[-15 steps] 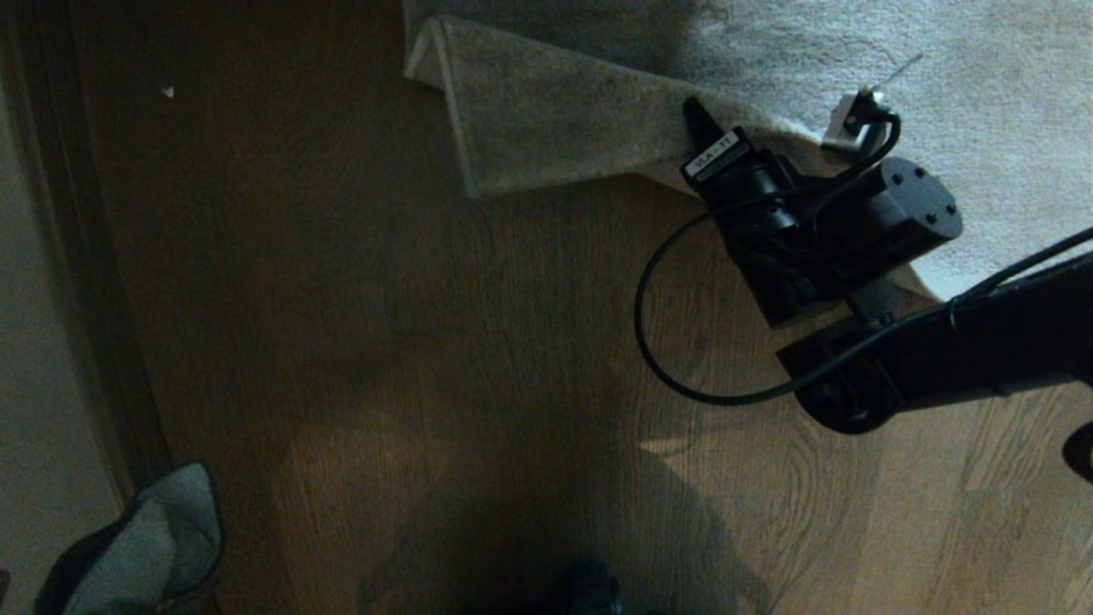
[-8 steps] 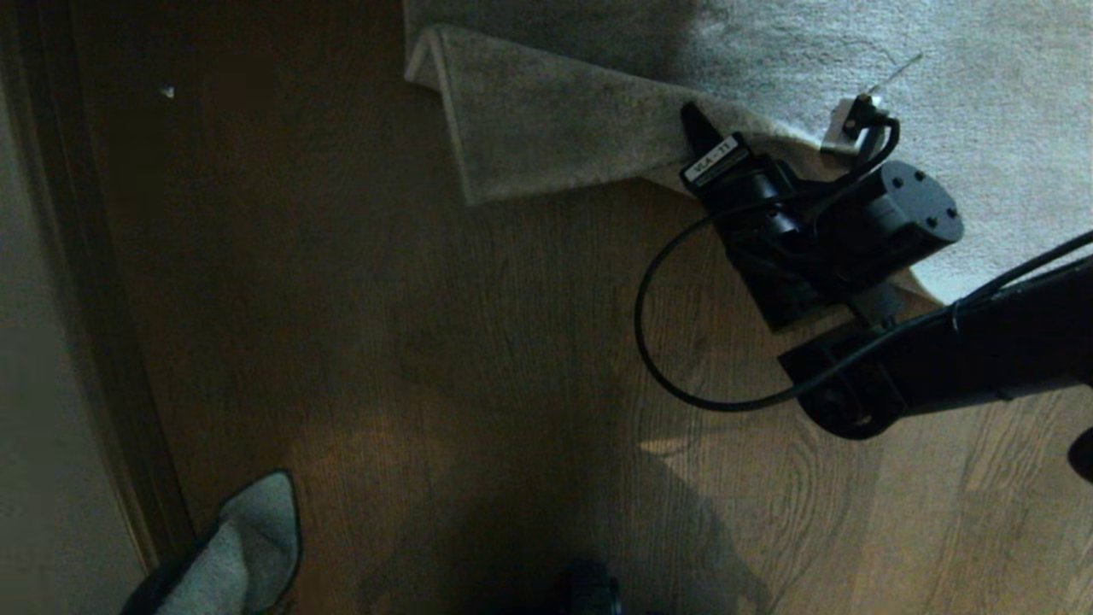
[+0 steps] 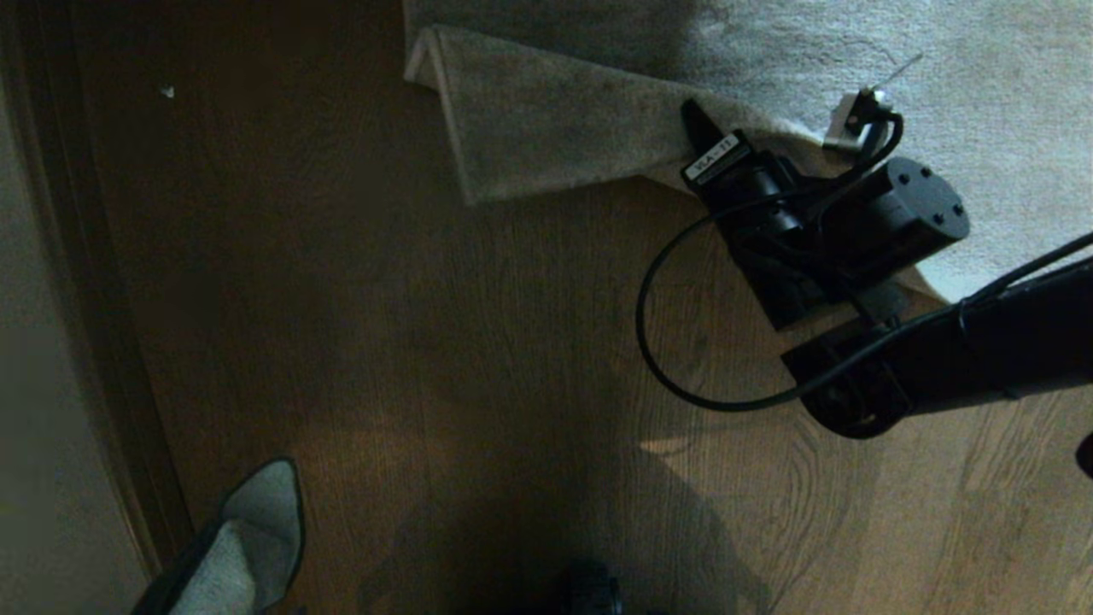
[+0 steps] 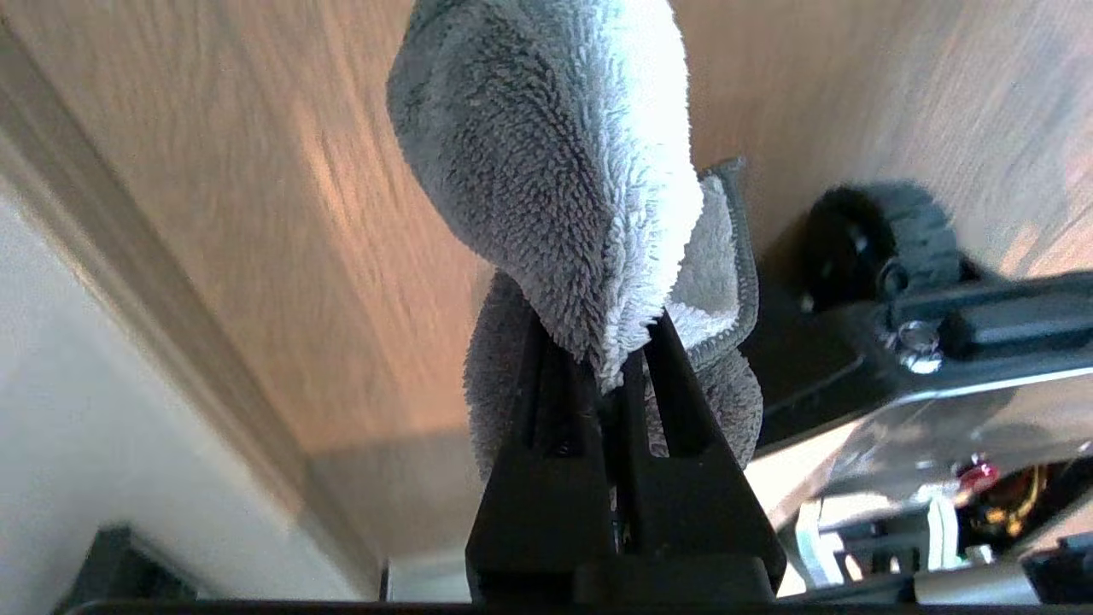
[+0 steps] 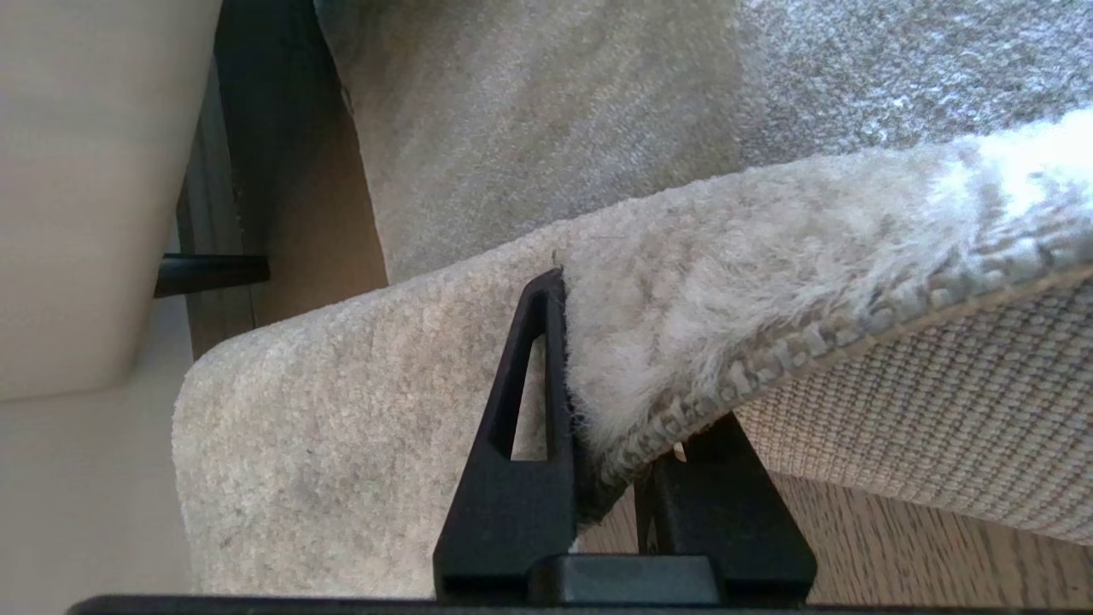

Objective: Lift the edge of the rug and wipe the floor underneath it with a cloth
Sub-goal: Lay down the carpet

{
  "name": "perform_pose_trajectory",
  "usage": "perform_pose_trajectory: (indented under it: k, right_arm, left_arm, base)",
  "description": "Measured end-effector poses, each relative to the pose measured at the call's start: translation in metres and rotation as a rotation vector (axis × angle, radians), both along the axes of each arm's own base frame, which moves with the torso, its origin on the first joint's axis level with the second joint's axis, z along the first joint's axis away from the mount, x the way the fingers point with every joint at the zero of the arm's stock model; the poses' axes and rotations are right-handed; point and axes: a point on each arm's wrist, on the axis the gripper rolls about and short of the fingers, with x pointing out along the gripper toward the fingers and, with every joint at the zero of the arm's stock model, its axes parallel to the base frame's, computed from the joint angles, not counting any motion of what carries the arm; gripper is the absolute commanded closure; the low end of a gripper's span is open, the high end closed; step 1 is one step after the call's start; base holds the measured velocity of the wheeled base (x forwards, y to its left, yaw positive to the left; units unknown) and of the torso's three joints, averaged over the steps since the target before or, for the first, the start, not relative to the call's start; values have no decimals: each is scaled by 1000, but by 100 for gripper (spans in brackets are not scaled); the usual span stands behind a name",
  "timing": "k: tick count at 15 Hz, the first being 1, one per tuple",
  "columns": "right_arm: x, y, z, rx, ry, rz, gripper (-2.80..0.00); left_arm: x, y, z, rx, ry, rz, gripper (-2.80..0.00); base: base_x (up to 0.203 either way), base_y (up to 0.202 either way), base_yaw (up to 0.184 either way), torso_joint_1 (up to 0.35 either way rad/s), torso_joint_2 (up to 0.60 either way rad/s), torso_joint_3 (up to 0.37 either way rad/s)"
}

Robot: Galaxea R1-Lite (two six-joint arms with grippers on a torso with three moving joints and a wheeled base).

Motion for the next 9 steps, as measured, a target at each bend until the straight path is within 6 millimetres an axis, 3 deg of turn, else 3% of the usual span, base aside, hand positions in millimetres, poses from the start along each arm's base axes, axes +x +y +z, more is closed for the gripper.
perform_pose_trajectory:
  k: [9]
  right_arm:
    - [-2,-2,3,0,-9,-6,0]
  left_arm:
    - [-3,1,0,-9,-39,-7,0]
  base:
    - [0,0,0,0,0,0]
